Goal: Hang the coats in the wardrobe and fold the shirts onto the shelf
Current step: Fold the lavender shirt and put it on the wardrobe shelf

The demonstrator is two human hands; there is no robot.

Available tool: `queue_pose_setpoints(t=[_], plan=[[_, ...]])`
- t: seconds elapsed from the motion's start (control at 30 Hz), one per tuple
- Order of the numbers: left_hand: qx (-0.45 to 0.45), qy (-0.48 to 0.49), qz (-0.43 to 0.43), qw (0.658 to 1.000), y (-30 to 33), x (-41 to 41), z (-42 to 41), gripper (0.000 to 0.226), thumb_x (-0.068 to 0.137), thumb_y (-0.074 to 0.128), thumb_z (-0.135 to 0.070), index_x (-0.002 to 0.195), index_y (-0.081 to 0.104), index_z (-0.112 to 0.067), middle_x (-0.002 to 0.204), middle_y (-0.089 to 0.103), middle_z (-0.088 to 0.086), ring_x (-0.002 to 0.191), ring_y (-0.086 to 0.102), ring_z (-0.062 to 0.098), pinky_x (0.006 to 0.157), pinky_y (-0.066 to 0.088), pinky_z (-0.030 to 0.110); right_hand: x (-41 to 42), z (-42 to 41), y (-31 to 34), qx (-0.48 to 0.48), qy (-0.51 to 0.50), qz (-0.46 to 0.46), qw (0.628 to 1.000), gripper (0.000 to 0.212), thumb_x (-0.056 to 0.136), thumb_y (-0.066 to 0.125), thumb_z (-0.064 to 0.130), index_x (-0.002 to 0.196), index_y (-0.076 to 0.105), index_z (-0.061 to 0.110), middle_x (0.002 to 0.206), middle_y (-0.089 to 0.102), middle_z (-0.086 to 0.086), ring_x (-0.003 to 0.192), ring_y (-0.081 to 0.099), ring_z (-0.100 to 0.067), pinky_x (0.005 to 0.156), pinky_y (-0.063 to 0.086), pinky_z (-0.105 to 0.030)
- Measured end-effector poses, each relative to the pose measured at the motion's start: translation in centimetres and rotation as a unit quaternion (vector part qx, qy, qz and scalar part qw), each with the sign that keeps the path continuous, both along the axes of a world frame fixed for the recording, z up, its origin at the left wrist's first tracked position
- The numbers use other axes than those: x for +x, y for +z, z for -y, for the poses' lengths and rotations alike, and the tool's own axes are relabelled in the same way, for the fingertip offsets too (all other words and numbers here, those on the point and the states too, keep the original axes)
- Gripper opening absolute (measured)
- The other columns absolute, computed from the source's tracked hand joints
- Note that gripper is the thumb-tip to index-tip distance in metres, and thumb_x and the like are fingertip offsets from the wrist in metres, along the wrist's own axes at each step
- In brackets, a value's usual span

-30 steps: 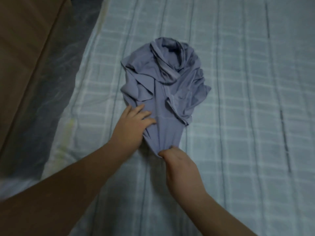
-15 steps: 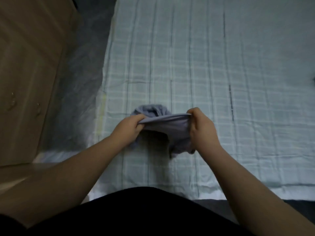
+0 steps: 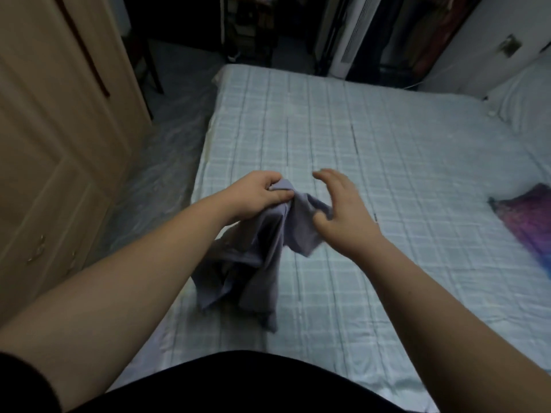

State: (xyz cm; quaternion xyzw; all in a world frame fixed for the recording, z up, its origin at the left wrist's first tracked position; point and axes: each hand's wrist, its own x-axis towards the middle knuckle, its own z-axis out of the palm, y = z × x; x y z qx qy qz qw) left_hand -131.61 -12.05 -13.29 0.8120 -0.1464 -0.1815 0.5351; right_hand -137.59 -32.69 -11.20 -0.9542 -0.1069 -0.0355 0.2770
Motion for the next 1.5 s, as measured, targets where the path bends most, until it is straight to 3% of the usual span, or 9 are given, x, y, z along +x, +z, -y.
queue_pose_setpoints(t=[0.17, 0.4, 0.5, 0.6, 0.73, 0.93, 1.07, 1.3, 1.5], plan=[[-0.103, -0.075, -0.091, 0.988, 1.0, -1.3, 0.0, 0.035, 0.086, 0.075, -0.021, 0.117, 0.063, -0.011, 0.111, 0.072, 0.007, 0.106, 0.068, 0.019, 0.096, 0.053, 0.039, 0.4, -3.5, 0.0, 0.021, 0.104, -0.069, 0.992, 0.085, 0.079, 0.065, 0.018, 0.152, 0.023, 0.027, 0.15, 0.037, 0.005, 0.135, 0.04, -0.015, 0.114, 0.03, -0.053], [-0.132, -0.091, -0.133, 0.978, 1.6, -2.0, -3.0, 0.028, 0.088, 0.065, 0.001, 0.114, 0.056, -0.004, 0.1, 0.068, 0.026, 0.091, 0.066, 0.026, 0.085, 0.054, 0.036, 1.4, -4.4, -0.1, -0.033, 0.038, -0.093, 0.994, 0.047, 0.083, 0.061, 0.027, 0.125, 0.041, 0.034, 0.099, 0.065, 0.003, 0.087, 0.063, -0.025, 0.071, 0.051, -0.04], [-0.075, -0.083, -0.058, 0.992, 2.1, -3.0, -2.7, 0.015, 0.087, 0.066, 0.0, 0.101, 0.066, -0.005, 0.102, 0.072, 0.012, 0.093, 0.068, 0.013, 0.083, 0.054, 0.022, 1.3, -4.6, -0.6, -0.069, 0.074, -0.075, 0.992, 0.029, 0.079, 0.062, 0.025, 0.105, 0.051, 0.031, 0.111, 0.059, 0.001, 0.104, 0.058, -0.027, 0.08, 0.05, -0.04], [-0.047, -0.051, -0.01, 0.998, 1.7, -3.1, -1.3, 0.012, 0.086, 0.068, -0.004, 0.088, 0.06, -0.012, 0.082, 0.07, 0.02, 0.071, 0.063, 0.013, 0.068, 0.052, 0.029, 1.1, -5.0, -0.9, 0.007, 0.099, -0.064, 0.993, 0.052, 0.078, 0.065, 0.014, 0.126, 0.048, 0.021, 0.142, 0.041, -0.004, 0.129, 0.043, -0.021, 0.098, 0.043, -0.035], [-0.071, -0.047, 0.034, 0.996, 1.8, -2.8, -0.7, 0.012, 0.081, 0.074, -0.009, 0.087, 0.064, -0.012, 0.086, 0.072, 0.006, 0.078, 0.065, 0.013, 0.077, 0.056, 0.034, 0.9, -5.2, -0.1, 0.067, 0.022, -0.09, 0.993, 0.031, 0.085, 0.057, 0.013, 0.112, 0.052, 0.028, 0.097, 0.065, 0.005, 0.084, 0.062, -0.01, 0.065, 0.049, -0.03], [-0.017, 0.064, 0.029, 0.997, -3.9, -2.3, -3.5, 0.016, 0.092, 0.063, -0.018, 0.104, 0.063, -0.027, 0.103, 0.065, -0.002, 0.076, 0.062, 0.015, 0.075, 0.053, 0.031, 2.3, -2.3, 1.0, -0.064, -0.034, -0.111, 0.991, 0.03, 0.07, 0.048, 0.003, 0.077, 0.063, 0.028, 0.078, 0.067, 0.002, 0.072, 0.064, -0.02, 0.058, 0.053, -0.031], [0.043, 0.123, -0.037, 0.991, -9.8, -3.1, -3.7, 0.047, 0.084, 0.05, 0.006, 0.118, 0.051, -0.027, 0.115, 0.056, 0.005, 0.099, 0.056, 0.024, 0.086, 0.046, 0.031, 1.8, 0.0, 2.0, 0.02, -0.07, -0.112, 0.991, 0.031, 0.073, 0.047, 0.001, 0.073, 0.063, 0.027, 0.077, 0.068, 0.004, 0.076, 0.064, -0.014, 0.059, 0.045, -0.026], [0.203, 0.0, -0.108, 0.973, -13.7, -2.5, 0.1, 0.093, 0.082, 0.072, -0.019, 0.154, 0.014, -0.013, 0.156, 0.026, 0.016, 0.141, 0.034, 0.032, 0.111, 0.032, 0.036, -0.4, 4.8, 5.8, 0.105, -0.072, -0.112, 0.985, 0.024, 0.065, 0.047, 0.003, 0.069, 0.064, 0.019, 0.065, 0.063, 0.004, 0.065, 0.057, -0.013, 0.063, 0.043, -0.031], [0.047, -0.005, -0.141, 0.989, -12.0, -2.7, 6.7, 0.104, 0.078, 0.074, -0.005, 0.154, 0.006, -0.02, 0.132, 0.039, -0.002, 0.122, 0.046, 0.018, 0.091, 0.042, 0.027, -5.0, 11.0, 10.9, 0.209, -0.024, -0.061, 0.976, 0.032, 0.063, 0.04, -0.017, 0.063, 0.056, 0.011, 0.078, 0.069, -0.015, 0.074, 0.064, -0.026, 0.064, 0.046, -0.031]])
